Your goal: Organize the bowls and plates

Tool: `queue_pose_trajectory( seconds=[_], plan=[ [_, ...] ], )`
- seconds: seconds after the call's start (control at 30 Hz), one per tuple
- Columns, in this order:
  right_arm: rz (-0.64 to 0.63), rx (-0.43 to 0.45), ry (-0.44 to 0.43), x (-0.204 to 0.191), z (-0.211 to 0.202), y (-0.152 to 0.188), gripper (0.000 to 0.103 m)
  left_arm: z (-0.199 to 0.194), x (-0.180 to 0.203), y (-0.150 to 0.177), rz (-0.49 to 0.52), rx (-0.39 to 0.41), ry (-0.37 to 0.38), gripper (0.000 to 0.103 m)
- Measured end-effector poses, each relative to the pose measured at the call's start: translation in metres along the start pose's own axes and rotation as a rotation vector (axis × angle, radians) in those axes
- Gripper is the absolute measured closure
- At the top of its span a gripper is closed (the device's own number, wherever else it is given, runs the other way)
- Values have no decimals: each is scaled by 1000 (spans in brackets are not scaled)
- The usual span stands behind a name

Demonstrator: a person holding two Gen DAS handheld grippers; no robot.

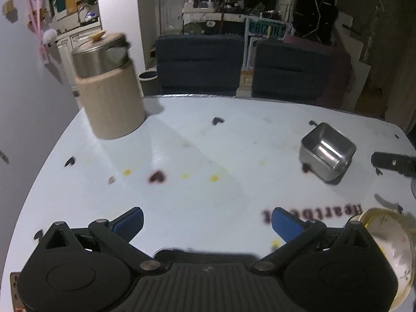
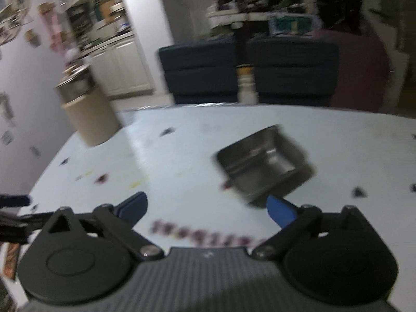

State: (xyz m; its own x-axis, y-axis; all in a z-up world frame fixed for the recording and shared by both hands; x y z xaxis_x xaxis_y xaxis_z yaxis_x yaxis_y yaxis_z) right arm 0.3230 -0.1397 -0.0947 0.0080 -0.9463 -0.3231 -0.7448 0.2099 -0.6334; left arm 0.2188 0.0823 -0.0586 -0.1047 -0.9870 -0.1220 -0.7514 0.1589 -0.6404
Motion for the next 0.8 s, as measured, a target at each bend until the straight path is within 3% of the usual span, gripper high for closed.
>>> queue_pose_trajectory(
  seconds=[0.27, 0.53, 0.8],
  plan=[
    [89, 112, 98, 63, 1, -25, 1, 20, 44, -22, -17, 42, 45, 0],
    [40, 204, 142, 93, 12, -36, 1, 53, 91, -43, -138, 55, 89, 0],
    [-44, 131, 174, 97, 52, -37, 3, 90, 119, -60, -296, 26, 127, 0]
  ],
)
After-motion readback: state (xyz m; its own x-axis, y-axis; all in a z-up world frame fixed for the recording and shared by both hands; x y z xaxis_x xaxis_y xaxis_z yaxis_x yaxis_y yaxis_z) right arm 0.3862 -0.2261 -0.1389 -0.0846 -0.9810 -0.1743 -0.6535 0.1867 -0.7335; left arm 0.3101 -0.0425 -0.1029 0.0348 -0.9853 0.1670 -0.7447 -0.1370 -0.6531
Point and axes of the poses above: each gripper's, at about its wrist camera, not at the fingertips, and z roughly the way its jaws point, x to its right, y to its underside, the point moved 1 cm from there along z, roughly the way its jaws point, and after that the axes turned 10 degrees about z, right-handed, at the moved point
